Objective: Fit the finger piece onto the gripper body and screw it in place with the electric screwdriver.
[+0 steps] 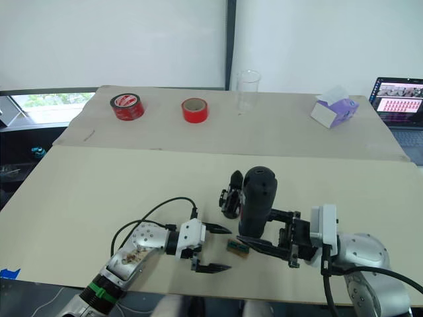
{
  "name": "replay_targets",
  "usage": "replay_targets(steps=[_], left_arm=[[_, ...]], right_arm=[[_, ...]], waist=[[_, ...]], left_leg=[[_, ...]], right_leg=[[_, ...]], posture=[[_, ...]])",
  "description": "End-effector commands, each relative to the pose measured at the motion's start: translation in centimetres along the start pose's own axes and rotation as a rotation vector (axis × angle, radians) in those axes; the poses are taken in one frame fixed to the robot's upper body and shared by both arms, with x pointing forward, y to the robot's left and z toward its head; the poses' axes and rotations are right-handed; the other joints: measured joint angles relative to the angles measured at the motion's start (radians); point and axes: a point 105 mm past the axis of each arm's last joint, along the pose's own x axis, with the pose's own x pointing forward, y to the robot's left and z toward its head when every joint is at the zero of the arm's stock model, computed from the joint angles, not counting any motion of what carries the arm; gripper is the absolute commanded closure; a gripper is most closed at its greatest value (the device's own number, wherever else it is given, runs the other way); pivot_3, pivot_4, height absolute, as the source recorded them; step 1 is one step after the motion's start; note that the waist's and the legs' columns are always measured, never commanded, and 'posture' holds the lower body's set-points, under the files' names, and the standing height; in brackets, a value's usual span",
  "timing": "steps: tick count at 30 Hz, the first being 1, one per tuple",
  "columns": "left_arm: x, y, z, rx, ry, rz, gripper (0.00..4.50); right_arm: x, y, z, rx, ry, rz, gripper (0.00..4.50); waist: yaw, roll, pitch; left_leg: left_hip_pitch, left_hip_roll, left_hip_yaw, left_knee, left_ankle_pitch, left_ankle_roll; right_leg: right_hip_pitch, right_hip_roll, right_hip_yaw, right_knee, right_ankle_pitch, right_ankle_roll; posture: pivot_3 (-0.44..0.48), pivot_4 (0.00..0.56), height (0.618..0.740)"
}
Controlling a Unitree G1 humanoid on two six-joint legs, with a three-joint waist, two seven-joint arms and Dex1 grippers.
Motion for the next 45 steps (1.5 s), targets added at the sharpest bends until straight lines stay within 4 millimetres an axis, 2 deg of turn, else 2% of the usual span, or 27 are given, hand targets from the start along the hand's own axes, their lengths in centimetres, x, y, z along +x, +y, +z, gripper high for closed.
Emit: replay_targets(steps=[1,45], left_arm=[[0.41,-0.89,-1.43,-0.044,0.041,-0.021,0.00],[0.44,-0.80,-1.41,-0.043,0.043,-0.027,0.00]], right_arm=[[0.26,0.36,1.33,-0.052,-0.031,0.026,2.59],[0.67,0.05,1.14,-0.063,-0.009,0.033,2.59]], waist=[[0.000,0.000,0.000],[0.000,0.000,0.000]], left_leg=[[0.000,0.000,0.000,0.000,0.000,0.000],[0.000,0.000,0.000,0.000,0.000,0.000]], right_leg=[[0.000,0.000,0.000,0.000,0.000,0.000],[0.000,0.000,0.000,0.000,-0.001,-0.001]], posture=[[0.000,0.150,0.740],[0.000,0.150,0.740]])
